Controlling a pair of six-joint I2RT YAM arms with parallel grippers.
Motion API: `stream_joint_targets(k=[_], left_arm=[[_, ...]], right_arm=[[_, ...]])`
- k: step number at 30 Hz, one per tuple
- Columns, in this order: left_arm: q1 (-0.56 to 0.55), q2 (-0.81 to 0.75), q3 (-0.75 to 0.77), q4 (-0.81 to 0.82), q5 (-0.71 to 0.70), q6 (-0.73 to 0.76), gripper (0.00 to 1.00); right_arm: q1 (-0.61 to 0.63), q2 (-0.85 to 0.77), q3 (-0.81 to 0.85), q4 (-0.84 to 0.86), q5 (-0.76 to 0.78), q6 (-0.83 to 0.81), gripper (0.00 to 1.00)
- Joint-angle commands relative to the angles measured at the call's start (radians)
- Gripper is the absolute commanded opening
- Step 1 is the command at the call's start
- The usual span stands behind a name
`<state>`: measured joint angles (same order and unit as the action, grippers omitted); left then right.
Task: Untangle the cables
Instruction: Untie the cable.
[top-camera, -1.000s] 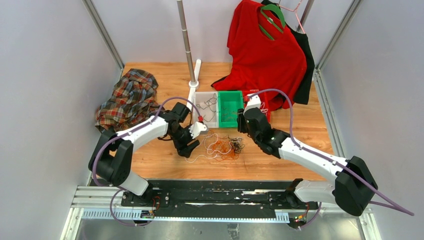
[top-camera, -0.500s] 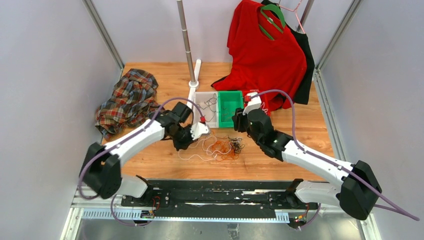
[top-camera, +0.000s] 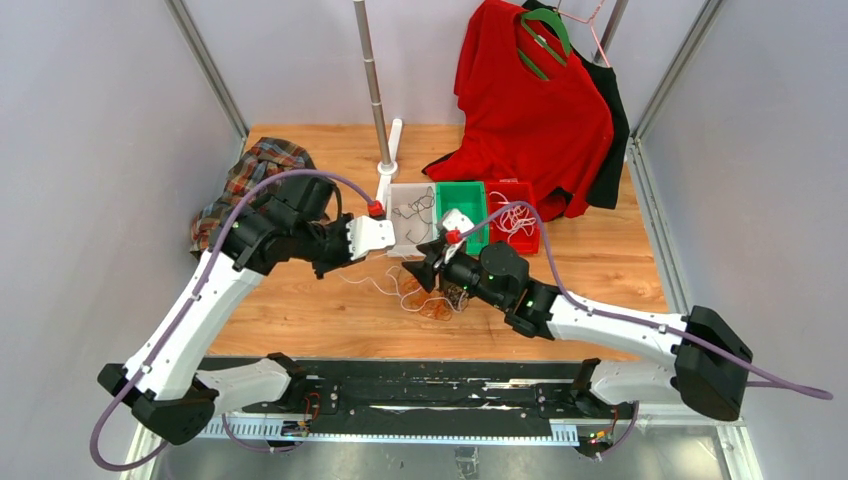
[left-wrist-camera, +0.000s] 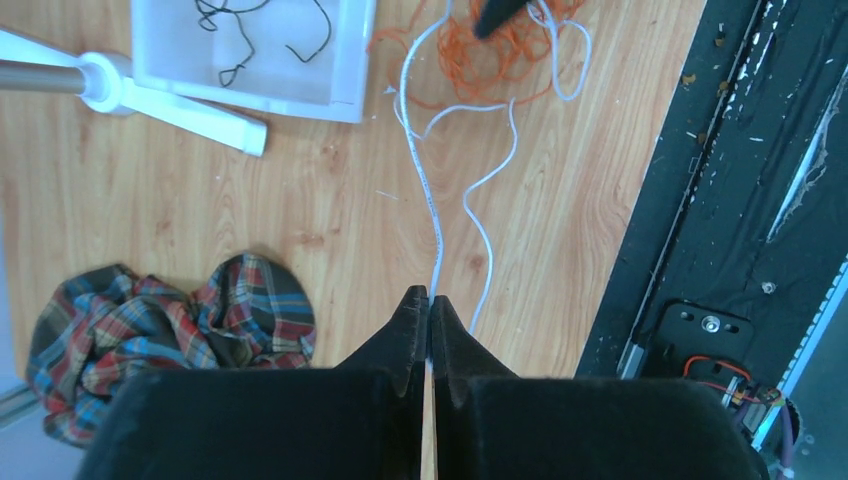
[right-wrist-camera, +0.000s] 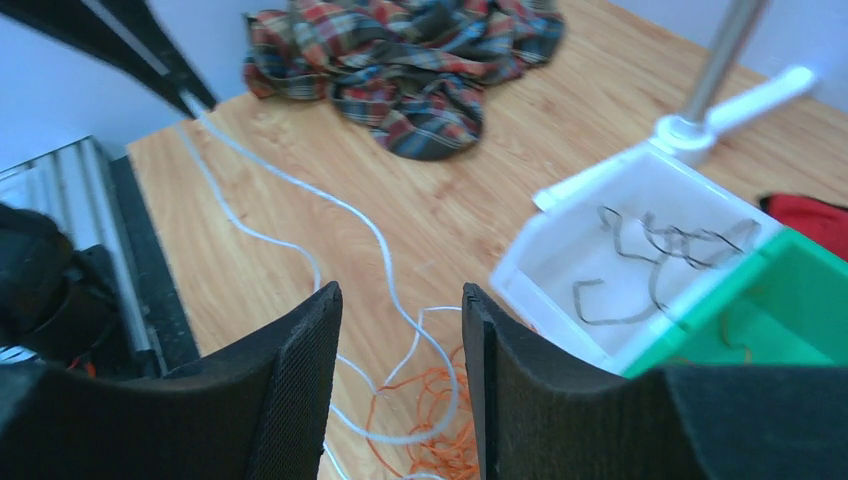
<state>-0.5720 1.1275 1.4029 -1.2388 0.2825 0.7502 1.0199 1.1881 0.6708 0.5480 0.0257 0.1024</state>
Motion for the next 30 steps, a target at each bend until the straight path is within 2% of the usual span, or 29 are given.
stream_joint_targets(k=[1,9,14,23,30], left_arm=[[-0.004,-0.025,0.097,-0.097,0.005,0.021,0.01],[-0.004,-0.045,0.238,-0.096,0.027,0.039,0.02],[-0.005,-0.051,0.308,-0.095,0.066,0.056,0.01],[-0.005,-0.017,0.433,-0.092,0.113,0.067,0.00],[-0.005,0.039,0.571,-0.093,0.139,0.058,0.00]], right_arm=[[0.064,0.058,0.088,0.066,-0.095,-0.078,0.48],[0.095,0.148,0.173,0.045,-0.056,-0.063,0.47],[0.097,0.168,0.186,0.034,0.024,-0.057,0.45],[0.105,0.192,0.142,0.121,0.055,0.003,0.47],[0.145,0.283,0.199,0.183,0.055,0.008,0.48]])
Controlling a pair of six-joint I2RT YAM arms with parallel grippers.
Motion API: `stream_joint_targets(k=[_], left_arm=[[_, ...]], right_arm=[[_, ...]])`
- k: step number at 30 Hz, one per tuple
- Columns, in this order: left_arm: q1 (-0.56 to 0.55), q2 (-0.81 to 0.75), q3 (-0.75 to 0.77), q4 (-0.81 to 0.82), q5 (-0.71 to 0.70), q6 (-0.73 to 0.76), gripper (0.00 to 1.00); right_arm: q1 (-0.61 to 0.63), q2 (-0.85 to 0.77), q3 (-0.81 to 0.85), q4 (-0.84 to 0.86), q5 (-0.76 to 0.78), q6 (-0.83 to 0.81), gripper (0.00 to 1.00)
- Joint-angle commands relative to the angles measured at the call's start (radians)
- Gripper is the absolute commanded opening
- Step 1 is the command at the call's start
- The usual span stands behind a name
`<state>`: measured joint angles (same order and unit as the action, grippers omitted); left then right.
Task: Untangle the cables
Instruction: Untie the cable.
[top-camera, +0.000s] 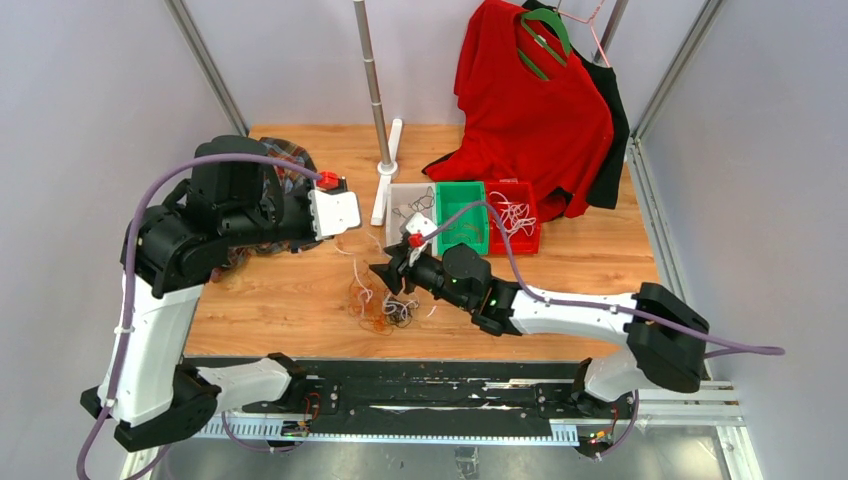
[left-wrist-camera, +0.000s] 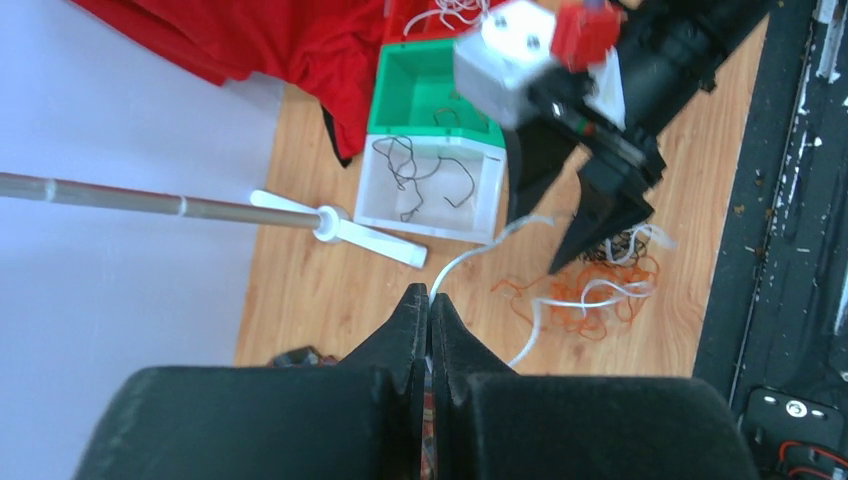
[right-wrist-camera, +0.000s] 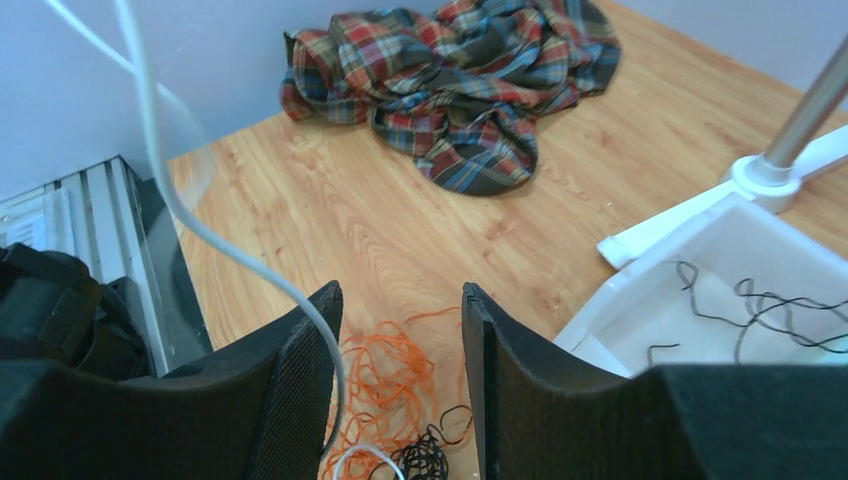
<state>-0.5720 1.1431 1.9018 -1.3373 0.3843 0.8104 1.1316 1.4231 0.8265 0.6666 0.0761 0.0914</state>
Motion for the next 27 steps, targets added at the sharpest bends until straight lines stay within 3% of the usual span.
stream_joint_targets(k=[1,15,21,27], left_arm=[[-0.004,0.028,0.089,0.005,0.038,-0.001,0.00],[-0.005,0.103,0.374,0.078,0.026,-0.034,0.00],[-0.005,0.045,0.353,0.322,-0.014,-0.086,0.00],[-0.005,-0.085,0.158,0.677,-0.102,-0.155,0.00]], right_arm=[[0.039,0.063,0.054,0.062,0.005,0.016,0.48],[0.050,0.167,-0.034,0.123,0.111,0.034,0.39],[0.050,0.177,-0.070,0.123,0.133,0.034,0.38],[0.049,0.164,-0.112,0.123,0.154,0.037,0.41]])
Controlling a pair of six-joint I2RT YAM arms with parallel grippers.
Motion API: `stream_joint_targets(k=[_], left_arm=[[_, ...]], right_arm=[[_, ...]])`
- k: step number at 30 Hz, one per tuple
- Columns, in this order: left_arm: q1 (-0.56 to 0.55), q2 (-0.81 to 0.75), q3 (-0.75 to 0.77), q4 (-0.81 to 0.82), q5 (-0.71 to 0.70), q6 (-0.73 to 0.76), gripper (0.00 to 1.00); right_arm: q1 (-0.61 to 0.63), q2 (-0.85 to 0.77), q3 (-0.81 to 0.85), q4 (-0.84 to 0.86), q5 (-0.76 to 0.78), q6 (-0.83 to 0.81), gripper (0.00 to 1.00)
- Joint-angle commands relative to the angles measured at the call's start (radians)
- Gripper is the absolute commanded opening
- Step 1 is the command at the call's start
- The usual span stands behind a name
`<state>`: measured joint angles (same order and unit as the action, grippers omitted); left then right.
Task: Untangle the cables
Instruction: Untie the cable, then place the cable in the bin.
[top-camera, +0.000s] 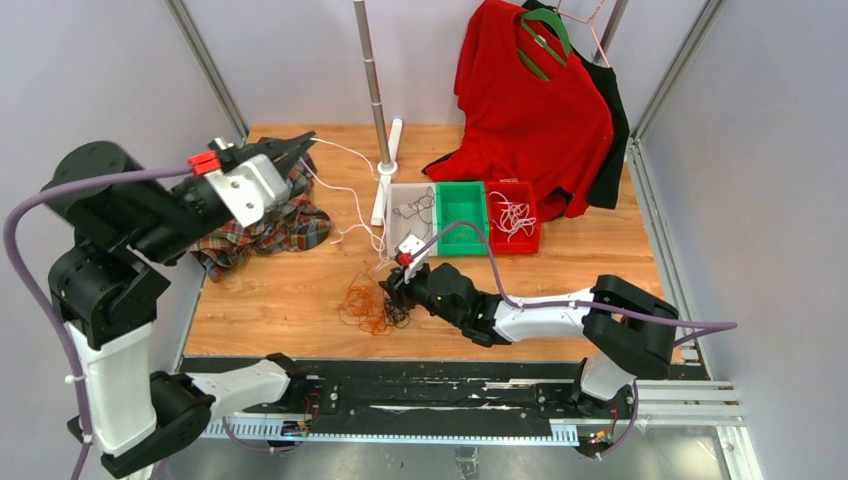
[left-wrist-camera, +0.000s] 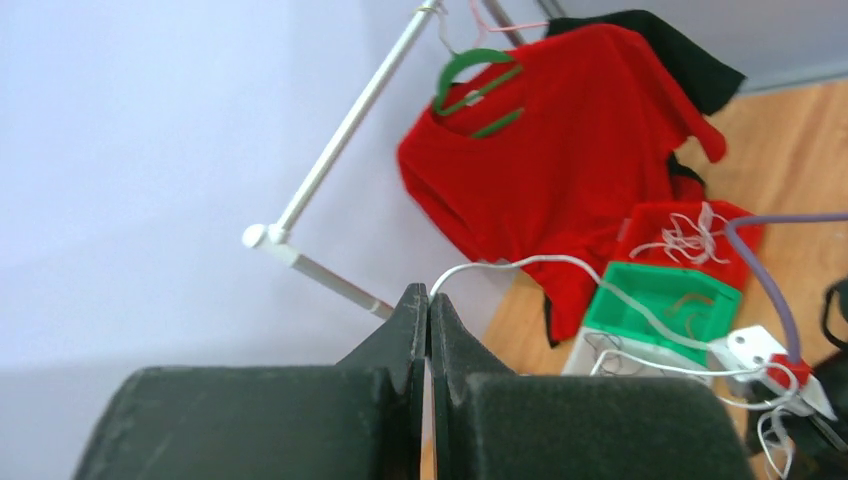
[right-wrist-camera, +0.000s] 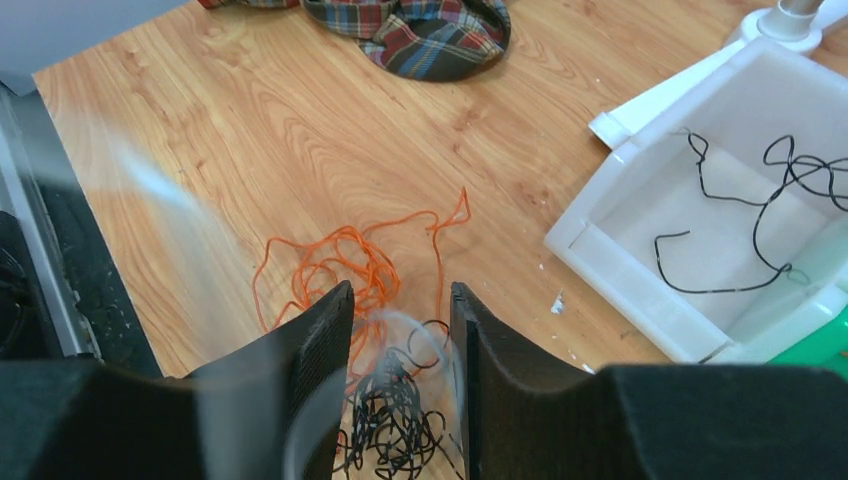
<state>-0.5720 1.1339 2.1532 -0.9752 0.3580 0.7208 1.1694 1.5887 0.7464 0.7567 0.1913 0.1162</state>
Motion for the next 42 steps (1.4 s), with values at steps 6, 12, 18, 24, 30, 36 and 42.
stream_joint_targets(k=[6,12,18,24,30,36,42], left_arm=[[-0.004,-0.102,-0.143,0.440,-0.128,-0.110,0.00],[-0.004,-0.130,-0.215,0.394,-0.079,-0.124,0.00],[-0.005,-0.141,-0.251,0.393,-0.065,-0.134,0.00],[-0.005,-0.141,-0.245,0.394,-0.012,-0.175,0.00],[-0.005,-0.137,-0.248,0.391,0.012,-0.229,0.00],[-0.005,-0.131,-0.252,0.373,0.045,-0.255,0.01],[-0.004,-0.117,-0.244,0.361,0.082,-0.304,0.00]], right_arm=[[0.010,-0.070,-0.077,0.041,0.071,-0.017,0.45],[0.001,-0.206,-0.055,-0.031,0.060,-0.078,0.42],[-0.006,-0.344,-0.045,-0.109,-0.007,-0.115,0.54],[0.003,-0.407,0.068,-0.253,-0.190,-0.097,0.68],[0.028,-0.391,0.184,-0.300,-0.227,-0.108,0.69],[0.029,-0.412,0.246,-0.350,-0.199,-0.150,0.70],[0.029,-0.396,0.311,-0.363,-0.241,-0.171,0.70]])
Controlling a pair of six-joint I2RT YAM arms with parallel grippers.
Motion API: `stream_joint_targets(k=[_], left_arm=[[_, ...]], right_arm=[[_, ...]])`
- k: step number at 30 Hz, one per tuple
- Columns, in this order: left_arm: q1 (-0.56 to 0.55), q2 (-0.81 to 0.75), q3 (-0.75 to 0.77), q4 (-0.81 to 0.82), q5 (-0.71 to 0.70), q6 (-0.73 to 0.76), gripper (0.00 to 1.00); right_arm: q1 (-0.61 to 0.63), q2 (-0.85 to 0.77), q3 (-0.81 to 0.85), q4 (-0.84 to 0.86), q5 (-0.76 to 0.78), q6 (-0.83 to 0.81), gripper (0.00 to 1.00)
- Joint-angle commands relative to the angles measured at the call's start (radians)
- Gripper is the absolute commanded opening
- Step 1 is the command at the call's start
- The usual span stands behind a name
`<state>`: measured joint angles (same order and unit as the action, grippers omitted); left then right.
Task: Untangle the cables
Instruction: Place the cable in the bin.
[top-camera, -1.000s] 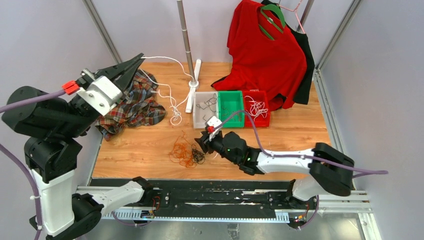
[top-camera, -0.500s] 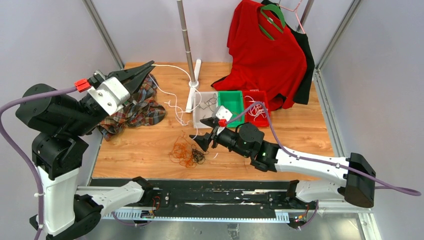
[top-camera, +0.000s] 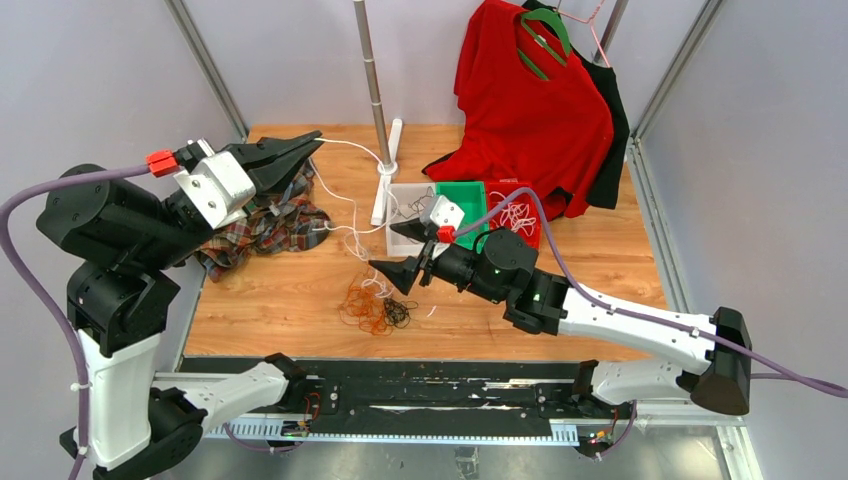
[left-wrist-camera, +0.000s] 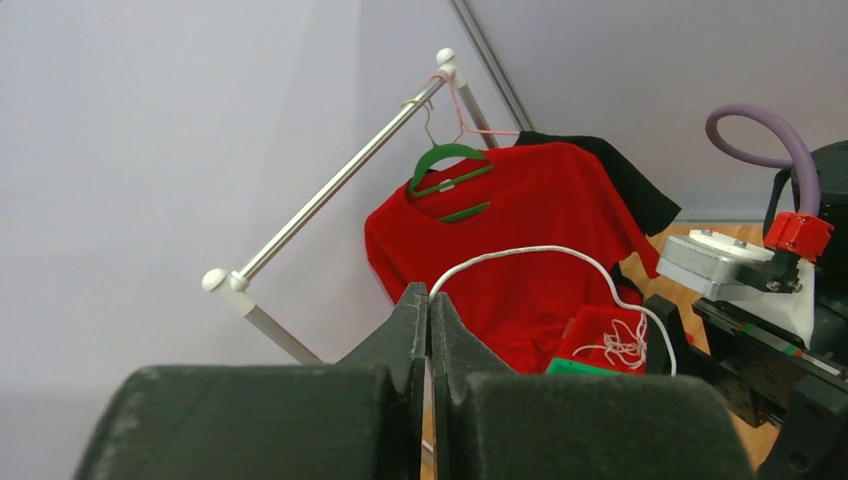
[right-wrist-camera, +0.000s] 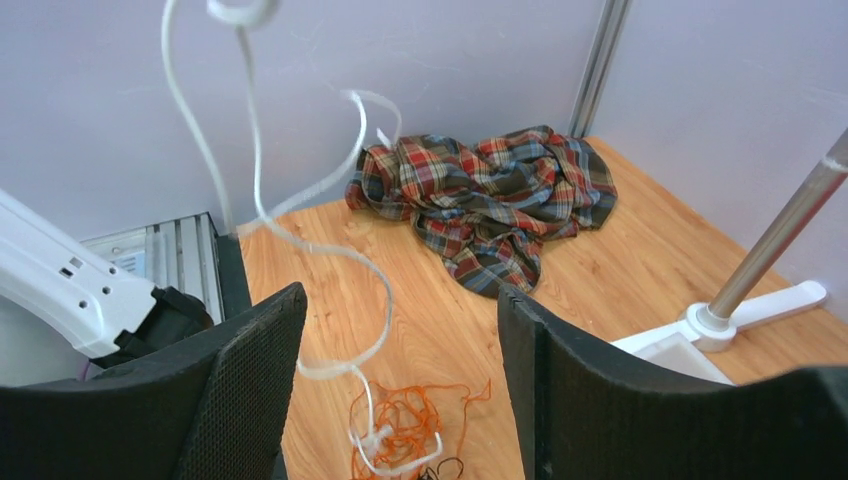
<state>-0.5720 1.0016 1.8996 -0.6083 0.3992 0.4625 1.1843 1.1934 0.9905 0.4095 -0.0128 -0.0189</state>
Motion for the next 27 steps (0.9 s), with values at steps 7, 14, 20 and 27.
stream_joint_targets(k=[7,14,20,27], left_arm=[[-0.005,0.040,0.048,-0.037,0.061,-0.064,0.00],[-0.005,0.035,0.034,-0.040,0.076,-0.076,0.00],[-0.004,0.020,0.010,-0.041,0.058,-0.052,0.01],[-0.005,0.033,0.047,-0.039,-0.056,-0.006,0.00]], right_arm=[[0.016,0.053,0.137,0.026,-0.104,-0.047,0.70],[0.021,0.116,0.212,0.043,-0.115,-0.031,0.67],[0.021,0.120,0.224,0.037,-0.131,-0.039,0.58],[0.021,0.039,0.110,-0.019,-0.121,-0.089,0.71]])
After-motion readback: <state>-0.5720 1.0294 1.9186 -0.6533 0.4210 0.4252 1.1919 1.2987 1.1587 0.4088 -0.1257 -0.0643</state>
